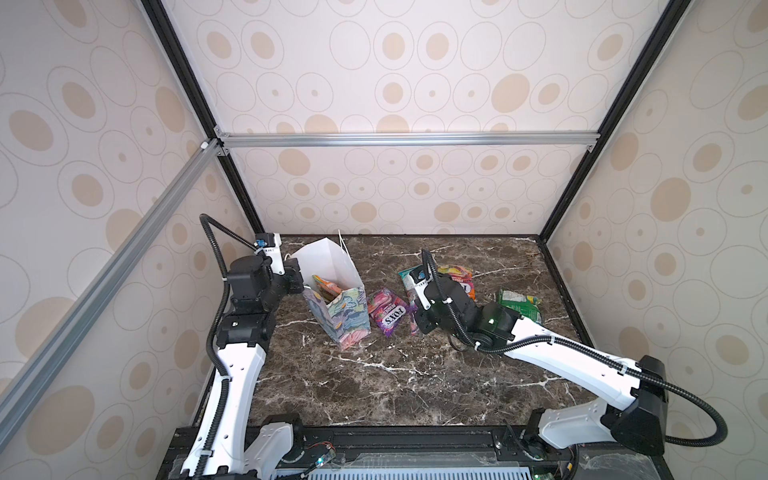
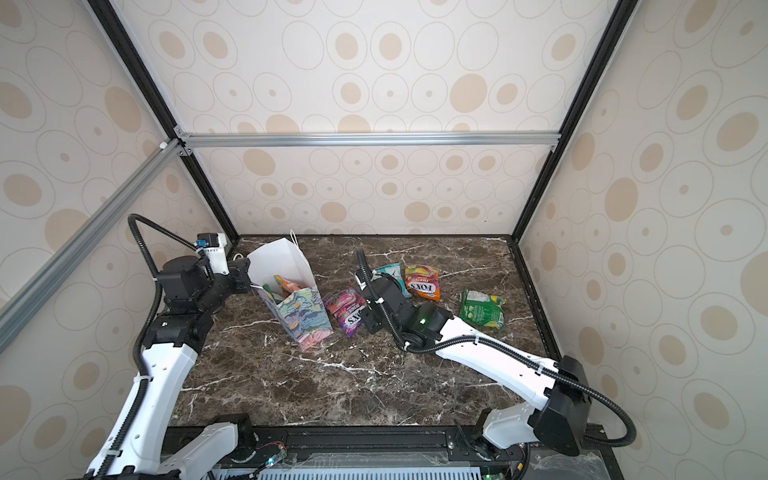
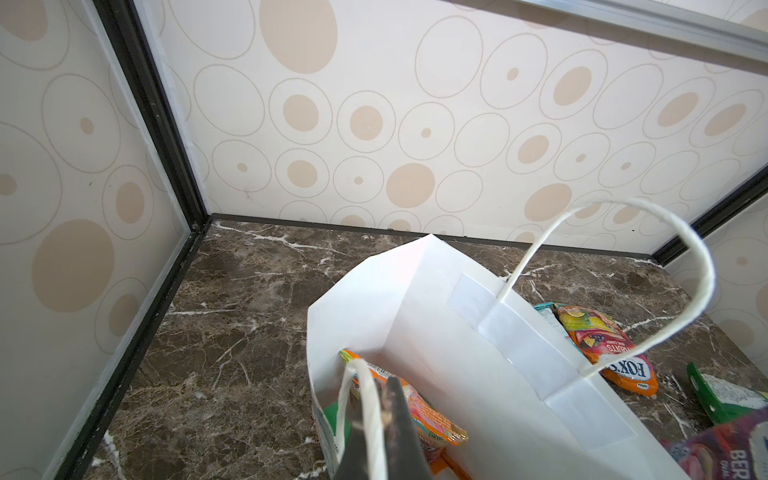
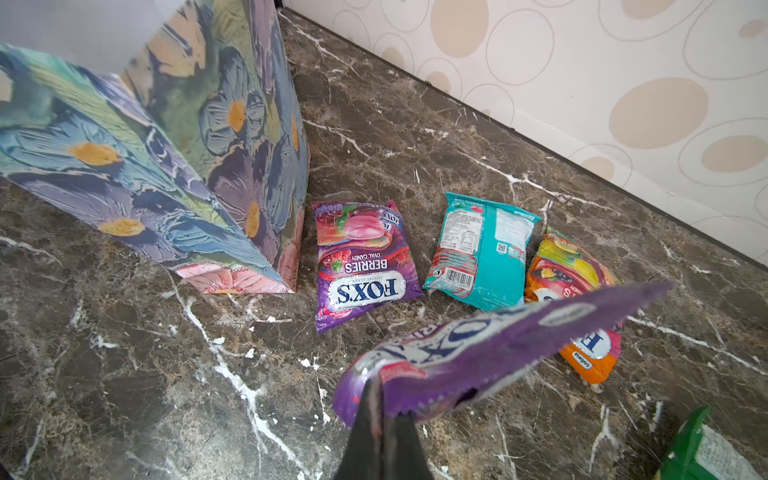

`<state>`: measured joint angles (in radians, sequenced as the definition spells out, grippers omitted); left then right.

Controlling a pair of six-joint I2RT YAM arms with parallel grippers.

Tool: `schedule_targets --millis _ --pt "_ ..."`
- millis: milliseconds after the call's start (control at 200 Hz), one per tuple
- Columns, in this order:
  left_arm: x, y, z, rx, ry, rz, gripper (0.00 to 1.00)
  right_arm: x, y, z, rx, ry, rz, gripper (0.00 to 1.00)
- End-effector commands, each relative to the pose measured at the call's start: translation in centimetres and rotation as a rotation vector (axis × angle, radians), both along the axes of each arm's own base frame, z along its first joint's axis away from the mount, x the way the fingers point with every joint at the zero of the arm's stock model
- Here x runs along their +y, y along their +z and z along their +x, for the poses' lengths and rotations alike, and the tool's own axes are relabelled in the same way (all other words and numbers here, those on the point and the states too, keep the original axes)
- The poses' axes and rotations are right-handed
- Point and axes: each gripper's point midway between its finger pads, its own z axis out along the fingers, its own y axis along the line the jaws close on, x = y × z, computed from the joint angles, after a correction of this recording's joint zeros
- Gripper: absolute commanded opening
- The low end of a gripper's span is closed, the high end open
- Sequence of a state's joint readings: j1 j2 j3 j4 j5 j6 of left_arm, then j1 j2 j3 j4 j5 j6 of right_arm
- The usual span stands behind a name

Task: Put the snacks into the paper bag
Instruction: 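Lift the purple packet with the right gripper off the table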

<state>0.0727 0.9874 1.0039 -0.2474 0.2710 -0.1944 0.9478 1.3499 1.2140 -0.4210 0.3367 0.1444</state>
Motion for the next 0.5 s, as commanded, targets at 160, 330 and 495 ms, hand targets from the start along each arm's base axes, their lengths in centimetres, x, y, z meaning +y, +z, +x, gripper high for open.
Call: schedule_targets --millis 160,330,495 --pt "0.0 -0.4 0.4 0.014 -0.006 -0.014 0.0 0.7 5.3 0.2 -0.077 0.065 0.026 0.0" --pt "0.1 -0.2 0.3 0.005 -0.002 -0.016 0.0 0.9 7.6 -0.1 -0.103 0.086 0.052 0.0" --pt "0.1 0.5 0.1 -0.009 0.001 -0.01 0.0 1.4 10.2 -0.5 -0.123 0.127 0.091 0.0"
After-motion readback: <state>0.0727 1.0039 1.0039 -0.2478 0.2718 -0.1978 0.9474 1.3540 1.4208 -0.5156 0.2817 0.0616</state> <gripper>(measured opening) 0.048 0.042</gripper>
